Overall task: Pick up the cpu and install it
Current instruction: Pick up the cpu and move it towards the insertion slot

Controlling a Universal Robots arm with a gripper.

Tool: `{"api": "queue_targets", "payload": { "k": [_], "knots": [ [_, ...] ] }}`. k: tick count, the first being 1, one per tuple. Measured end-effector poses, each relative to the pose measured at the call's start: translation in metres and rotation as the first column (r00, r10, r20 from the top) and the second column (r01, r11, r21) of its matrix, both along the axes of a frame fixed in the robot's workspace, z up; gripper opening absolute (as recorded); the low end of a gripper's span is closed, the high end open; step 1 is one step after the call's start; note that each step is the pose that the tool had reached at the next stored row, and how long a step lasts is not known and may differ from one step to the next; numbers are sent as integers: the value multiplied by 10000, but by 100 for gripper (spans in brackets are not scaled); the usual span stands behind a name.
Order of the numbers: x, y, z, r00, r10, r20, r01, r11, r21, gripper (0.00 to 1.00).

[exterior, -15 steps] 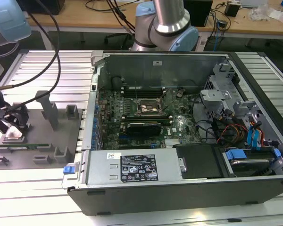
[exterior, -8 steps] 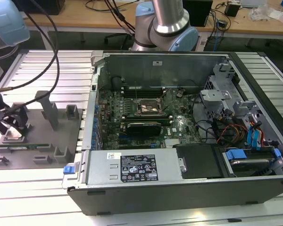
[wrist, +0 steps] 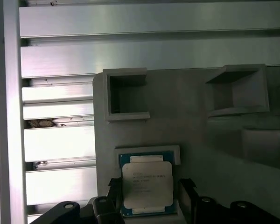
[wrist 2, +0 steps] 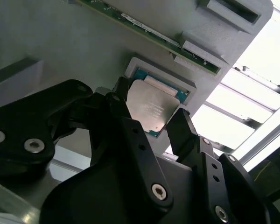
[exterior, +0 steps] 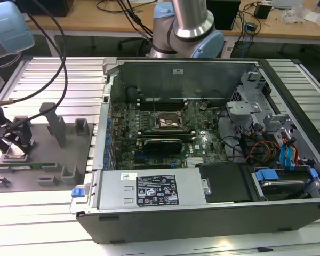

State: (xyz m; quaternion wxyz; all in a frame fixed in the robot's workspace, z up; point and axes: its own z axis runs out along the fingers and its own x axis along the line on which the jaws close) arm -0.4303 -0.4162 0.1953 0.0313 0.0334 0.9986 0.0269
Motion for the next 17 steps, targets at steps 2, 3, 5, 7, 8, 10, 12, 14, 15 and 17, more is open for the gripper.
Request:
{"api": "queue_targets", "payload": {
  "k": [2,3,5,7,8,10,12,14,15,17],
  "knots": [
    [-6,0,-22,10000,0,-4,0,10000,-2,60],
    [-6,1,-27,10000,1,-3,-1,10000,-2,60],
    [-6,3,-32,10000,-1,-5,1,10000,-3,60],
    [-7,7,-43,10000,0,-3,0,10000,-2,60],
    [-7,10,-53,10000,0,-3,0,10000,-2,60],
    [-6,13,-65,10000,0,-4,0,10000,-2,60],
    [-6,17,-79,10000,0,-4,0,10000,-2,60],
    [-7,18,-82,10000,0,-6,0,10000,-3,60],
    [-7,18,-82,10000,0,-6,0,10000,-3,60],
    [-7,18,-83,10000,0,-5,0,10000,-3,60]
  ]
}}
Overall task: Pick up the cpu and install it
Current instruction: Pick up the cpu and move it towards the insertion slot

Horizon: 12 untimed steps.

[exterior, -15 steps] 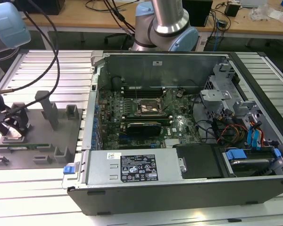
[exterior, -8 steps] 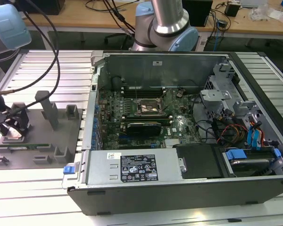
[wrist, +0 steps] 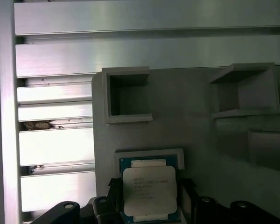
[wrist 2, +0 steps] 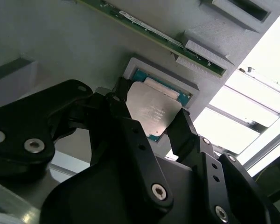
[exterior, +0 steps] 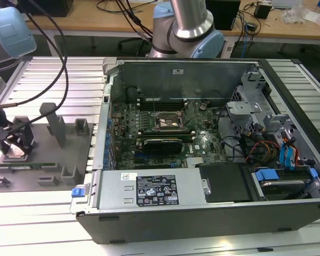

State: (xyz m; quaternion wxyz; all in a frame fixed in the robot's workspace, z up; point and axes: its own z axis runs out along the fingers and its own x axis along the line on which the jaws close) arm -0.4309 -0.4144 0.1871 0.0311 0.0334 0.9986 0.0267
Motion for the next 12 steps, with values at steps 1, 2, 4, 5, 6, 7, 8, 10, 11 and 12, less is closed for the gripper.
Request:
{"api": "queue_targets", "payload": {
  "k": [1,2,4,5,6,7,8,10,11,12],
  "knots": [
    [0,0,0,10000,0,1,0,10000,0,60],
    [0,0,0,10000,0,-3,0,10000,0,60],
    [1,1,-4,9999,-1,-162,1,10000,2,60],
    [2,1,-3,9997,-1,-248,1,10000,1,60],
    [2,1,-2,9997,-2,-261,2,10000,1,60],
    [3,0,-2,9996,0,-272,0,10000,0,60],
    [3,0,-2,9996,0,-283,0,10000,0,60],
    [6,0,-2,9996,0,-293,0,10000,1,60],
    [12,0,-2,9996,1,-293,-1,10000,1,60],
    [14,1,-3,9996,1,-292,-1,10000,1,60]
  ]
}}
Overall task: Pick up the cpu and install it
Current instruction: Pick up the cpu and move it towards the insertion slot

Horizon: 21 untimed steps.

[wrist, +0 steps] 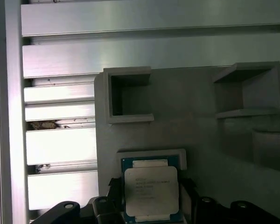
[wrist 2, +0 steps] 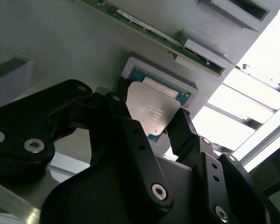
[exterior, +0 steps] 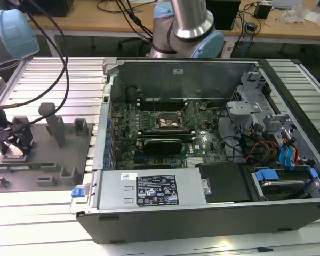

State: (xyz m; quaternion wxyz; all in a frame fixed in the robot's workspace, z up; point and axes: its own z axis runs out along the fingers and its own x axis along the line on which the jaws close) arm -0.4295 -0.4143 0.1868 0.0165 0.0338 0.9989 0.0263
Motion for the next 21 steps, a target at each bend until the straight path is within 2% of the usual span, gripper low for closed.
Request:
{"api": "queue_targets", "payload": {
  "k": [6,21],
  "knots": [
    [8,18,0,10000,1,-1,-1,10000,-1,60],
    [8,19,15,10000,0,-2,0,10000,-2,58]
  ]
}}
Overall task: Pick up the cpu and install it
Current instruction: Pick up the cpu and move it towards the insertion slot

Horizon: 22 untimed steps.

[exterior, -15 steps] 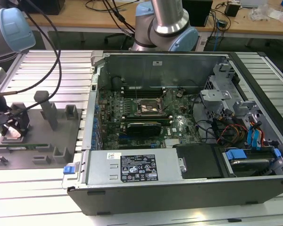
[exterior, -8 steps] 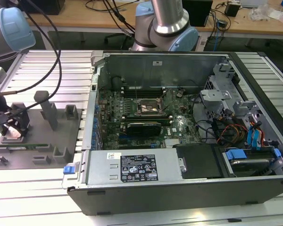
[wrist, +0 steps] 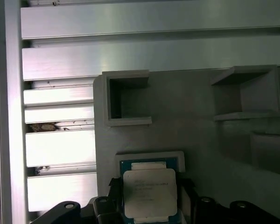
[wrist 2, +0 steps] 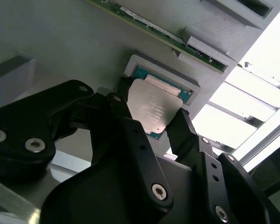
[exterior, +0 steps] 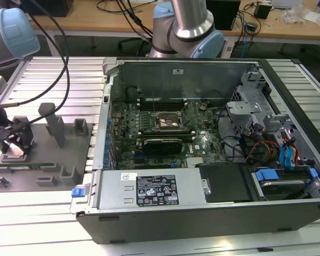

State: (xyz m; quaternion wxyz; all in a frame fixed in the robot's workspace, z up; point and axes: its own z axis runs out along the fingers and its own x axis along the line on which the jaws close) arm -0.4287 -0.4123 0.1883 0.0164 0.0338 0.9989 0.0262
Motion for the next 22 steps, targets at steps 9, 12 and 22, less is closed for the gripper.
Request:
{"api": "queue_targets", "payload": {
  "k": [9,12,22],
  "knots": [
    [1,0,4,9998,218,0,-218,9998,-1,55],
    [2,0,4,9997,239,0,-239,9997,1,55],
    [1,0,186,9997,244,0,-244,9997,0,55]
  ]
}}
